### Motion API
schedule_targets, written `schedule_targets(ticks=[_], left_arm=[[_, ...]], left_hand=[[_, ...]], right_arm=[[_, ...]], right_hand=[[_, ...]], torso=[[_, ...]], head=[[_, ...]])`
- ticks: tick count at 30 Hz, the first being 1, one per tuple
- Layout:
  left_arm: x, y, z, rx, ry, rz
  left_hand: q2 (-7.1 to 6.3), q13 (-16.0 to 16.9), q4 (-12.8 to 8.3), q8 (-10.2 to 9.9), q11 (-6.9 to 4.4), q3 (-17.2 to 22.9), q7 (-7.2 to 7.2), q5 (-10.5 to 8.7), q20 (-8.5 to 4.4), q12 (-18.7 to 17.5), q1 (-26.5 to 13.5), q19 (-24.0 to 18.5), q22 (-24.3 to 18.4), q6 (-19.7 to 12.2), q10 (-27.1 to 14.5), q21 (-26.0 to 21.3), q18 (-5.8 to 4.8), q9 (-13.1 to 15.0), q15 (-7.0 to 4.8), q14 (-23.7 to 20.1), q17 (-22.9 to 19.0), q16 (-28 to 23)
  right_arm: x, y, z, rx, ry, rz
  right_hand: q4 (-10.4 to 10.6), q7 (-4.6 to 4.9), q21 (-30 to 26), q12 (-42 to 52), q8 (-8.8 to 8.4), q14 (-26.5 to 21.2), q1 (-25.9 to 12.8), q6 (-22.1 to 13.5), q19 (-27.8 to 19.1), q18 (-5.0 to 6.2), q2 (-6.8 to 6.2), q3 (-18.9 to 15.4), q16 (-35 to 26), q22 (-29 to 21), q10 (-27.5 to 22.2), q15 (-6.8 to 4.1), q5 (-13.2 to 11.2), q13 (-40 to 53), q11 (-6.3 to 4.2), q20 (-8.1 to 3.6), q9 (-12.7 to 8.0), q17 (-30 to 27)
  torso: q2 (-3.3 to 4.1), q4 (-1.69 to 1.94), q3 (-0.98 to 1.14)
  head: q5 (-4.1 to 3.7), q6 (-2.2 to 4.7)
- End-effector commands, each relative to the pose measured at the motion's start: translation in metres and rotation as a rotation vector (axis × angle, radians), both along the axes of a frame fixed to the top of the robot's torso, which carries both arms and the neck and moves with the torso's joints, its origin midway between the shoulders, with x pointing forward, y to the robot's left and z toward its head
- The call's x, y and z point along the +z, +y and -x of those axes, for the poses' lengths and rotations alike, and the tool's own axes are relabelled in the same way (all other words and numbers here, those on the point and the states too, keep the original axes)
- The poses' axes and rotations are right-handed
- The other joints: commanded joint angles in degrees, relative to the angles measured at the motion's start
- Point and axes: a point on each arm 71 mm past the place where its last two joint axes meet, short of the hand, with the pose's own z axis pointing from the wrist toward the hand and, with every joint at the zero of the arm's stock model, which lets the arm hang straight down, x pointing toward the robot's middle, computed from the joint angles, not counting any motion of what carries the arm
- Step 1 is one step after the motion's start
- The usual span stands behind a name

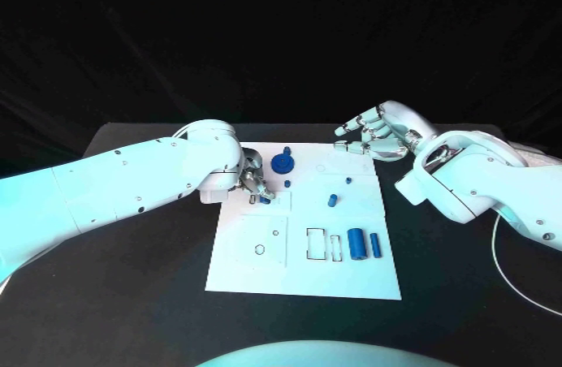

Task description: Assemble the parts on the task board

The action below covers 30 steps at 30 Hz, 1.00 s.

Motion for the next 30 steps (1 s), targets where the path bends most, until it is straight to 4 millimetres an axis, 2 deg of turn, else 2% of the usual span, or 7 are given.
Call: schedule_targets(ticks=[1, 10, 12, 14, 17, 22, 30], left_arm=[[-0.0071, 0.0036, 0.0026, 0.03, 0.039, -0.078], [-0.0108, 0.0009, -0.0029, 0.045, 0.051, -0.077], [-0.0124, 0.0004, -0.0037, 0.047, 0.056, -0.079], [-0.0137, -0.0001, -0.0041, 0.048, 0.061, -0.081], [-0.0149, -0.0004, -0.0045, 0.048, 0.066, -0.082], [-0.0162, 0.0003, -0.0048, 0.045, 0.075, -0.088], [-0.017, 0.0032, -0.0053, 0.043, 0.08, -0.101]], left_hand=[[0.15, 0.15, -9.24, 0.28, 0.11, 9.65, -0.37, 0.07, 0.2, 0.4, -0.92, 3.39, 9.3, 0.21, 0.51, -0.13, -0.39, -0.02, -0.02, 6.02, 15.07, 0.17], [1.45, 0.56, -8.44, 0.8, -0.17, 8.08, -0.76, -2.97, 0.02, 0.98, -3.55, 3.5, 9.54, 0.68, 0.91, -0.03, -0.43, 0.3, -0.23, 6.02, 15.07, 0.17], [1.78, 0.62, -8.34, 0.87, -0.25, 7.62, -0.86, -4.82, -0.04, 1.07, -3.96, 3.51, 9.57, 0.79, 0.95, -0.02, -0.44, 0.34, -0.29, 6.02, 15.07, 0.17], [1.93, 0.71, -8.26, 0.91, -0.28, 7.21, -0.9, -5.84, -0.08, 1.18, -4.28, 3.55, 9.65, 0.86, 1.0, 0.02, -0.46, 0.36, -0.32, 6.02, 15.07, 0.17], [1.6, 0.72, -7.75, 1.03, -0.29, 5.78, -0.99, -6.13, -0.1, 1.26, -5.4, 3.59, 9.73, 1.13, 1.03, 0.06, -0.48, 0.4, -0.35, 6.02, 15.07, 0.17], [0.21, 0.8, -6.73, 1.12, -0.46, 1.86, -1.2, -6.1, -0.19, 1.43, -7.79, 3.63, 9.83, 1.76, 1.09, 0.09, -0.5, 0.34, -0.46, 6.02, 15.07, 0.17], [-0.46, 0.64, -5.45, 1.18, -0.6, -3.1, -1.34, -6.1, -0.33, 1.41, -9.94, 3.68, 9.95, 2.52, 1.14, 0.11, -0.52, 0.16, -0.58, 6.02, 15.07, 0.17]], right_arm=[[-0.0003, 0.0018, 0.0007, 0.015, 0.003, 0.005], [0.0, 0.0031, 0.0015, 0.019, 0.002, 0.005], [0.0, 0.0035, 0.0017, 0.021, 0.002, 0.005], [0.0001, 0.0038, 0.002, 0.023, 0.002, 0.005], [0.0002, 0.0042, 0.0024, 0.026, 0.003, 0.005], [0.0001, 0.0039, 0.0027, 0.027, 0.005, 0.007], [-0.0001, 0.0033, 0.0027, 0.029, 0.006, 0.009]], right_hand=[[0.42, -0.17, -0.25, -0.13, 0.34, 4.73, -0.4, 0.37, -0.4, 0.29, 0.22, 0.04, -0.4, -0.1, -0.31, 0.12, 0.25, -0.1, -0.18, 0.13, 0.08, 9.59], [0.43, -0.17, -0.28, -0.14, 0.34, 4.72, -0.41, 0.37, -0.43, 0.3, 0.22, 0.03, -0.42, -0.15, -0.32, 0.12, 0.26, -0.12, -0.18, 0.12, 0.08, 9.56], [0.45, -0.17, -0.28, -0.15, 0.33, 4.72, -0.43, 0.37, -0.43, 0.3, 0.21, 0.01, -0.43, -0.16, -0.32, 0.12, 0.26, -0.12, -0.18, 0.12, 0.08, 9.54], [0.51, -0.16, -0.3, -0.16, 0.33, 4.71, -0.49, 0.37, -0.44, 0.31, 0.2, -0.03, -0.45, -0.18, -0.33, 0.12, 0.26, -0.14, -0.17, 0.12, 0.08, 9.52], [0.58, -0.16, -0.35, -0.21, 0.31, 4.69, -0.55, 0.37, -0.48, 0.33, 0.21, -0.08, -0.5, -0.27, -0.36, 0.12, 0.27, -0.18, -0.17, 0.11, 0.07, 9.45], [0.7, -0.16, -0.49, -0.32, 0.29, 4.64, -0.67, 0.35, -0.59, 0.38, 0.21, -0.16, -0.65, -0.52, -0.42, 0.12, 0.28, -0.27, -0.16, 0.11, 0.06, 9.23], [1.36, -0.19, -1.35, -1.62, 0.22, 4.31, -1.18, 0.33, -1.27, 0.69, 0.31, -0.59, -1.53, -2.04, -1.14, 0.11, 0.08, -1.19, -0.17, 0.09, 0.03, 8.01]], torso=[[-0.04, 0.01, 0.04], [0.04, -0.11, 0.03], [0.03, -0.13, 0.04], [0.03, -0.09, 0.06], [0.05, -0.07, 0.07], [-0.03, 0.0, 0.05], [-0.04, -0.06, 0.03]], head=[[0.08, 0.0], [0.12, 0.1], [0.11, 0.08], [0.04, 0.0], [-0.02, -0.03], [-0.1, -0.13], [-0.13, -0.17]])
